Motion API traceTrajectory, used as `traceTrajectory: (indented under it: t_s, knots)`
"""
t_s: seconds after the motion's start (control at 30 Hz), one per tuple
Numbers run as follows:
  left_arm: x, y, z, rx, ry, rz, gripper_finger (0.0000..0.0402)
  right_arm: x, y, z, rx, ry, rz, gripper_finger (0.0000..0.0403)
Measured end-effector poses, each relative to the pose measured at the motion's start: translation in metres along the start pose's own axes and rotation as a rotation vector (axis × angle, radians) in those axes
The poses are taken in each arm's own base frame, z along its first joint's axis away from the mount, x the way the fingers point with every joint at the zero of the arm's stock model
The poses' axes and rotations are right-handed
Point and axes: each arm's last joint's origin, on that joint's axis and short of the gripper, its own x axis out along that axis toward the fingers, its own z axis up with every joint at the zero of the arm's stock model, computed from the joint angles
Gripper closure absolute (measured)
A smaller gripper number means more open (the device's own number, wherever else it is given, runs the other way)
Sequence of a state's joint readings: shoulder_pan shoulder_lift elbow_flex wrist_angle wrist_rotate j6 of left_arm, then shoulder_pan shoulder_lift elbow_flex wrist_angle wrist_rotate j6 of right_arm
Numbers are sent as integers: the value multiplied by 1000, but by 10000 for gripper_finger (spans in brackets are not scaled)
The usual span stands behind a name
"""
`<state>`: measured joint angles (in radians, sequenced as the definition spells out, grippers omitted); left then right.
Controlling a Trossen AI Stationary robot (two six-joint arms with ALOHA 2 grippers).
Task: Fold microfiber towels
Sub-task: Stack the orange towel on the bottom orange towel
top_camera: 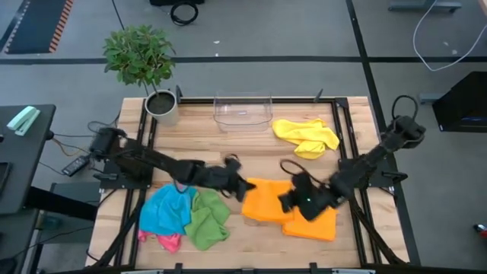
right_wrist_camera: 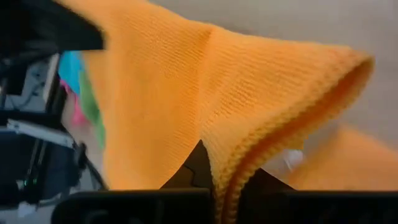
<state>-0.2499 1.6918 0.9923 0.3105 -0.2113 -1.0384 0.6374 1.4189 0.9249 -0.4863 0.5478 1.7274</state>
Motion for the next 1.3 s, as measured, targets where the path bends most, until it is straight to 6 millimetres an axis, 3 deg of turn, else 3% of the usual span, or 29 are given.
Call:
traceTrajectory:
  t_s: [0.13,0.33,0.53,0.73,1.07,1.3]
  knots:
    - [45,-29,-8,39,38,11,391,-18,-15,-31,21,44,-41,392]
    - [105,-47,-16,75,113,99,386,-47,-41,-65,31,100,-105,392]
    - [145,-59,-20,69,131,91,389,-59,-54,-77,-50,177,-168,393]
    - [164,-57,-23,64,161,145,384,-62,-66,-71,-132,165,-302,393]
    - [170,-39,-9,43,159,216,377,-62,-70,-70,-155,175,-358,393]
    - [171,-36,-5,38,166,222,393,-62,-71,-70,-151,193,-374,392]
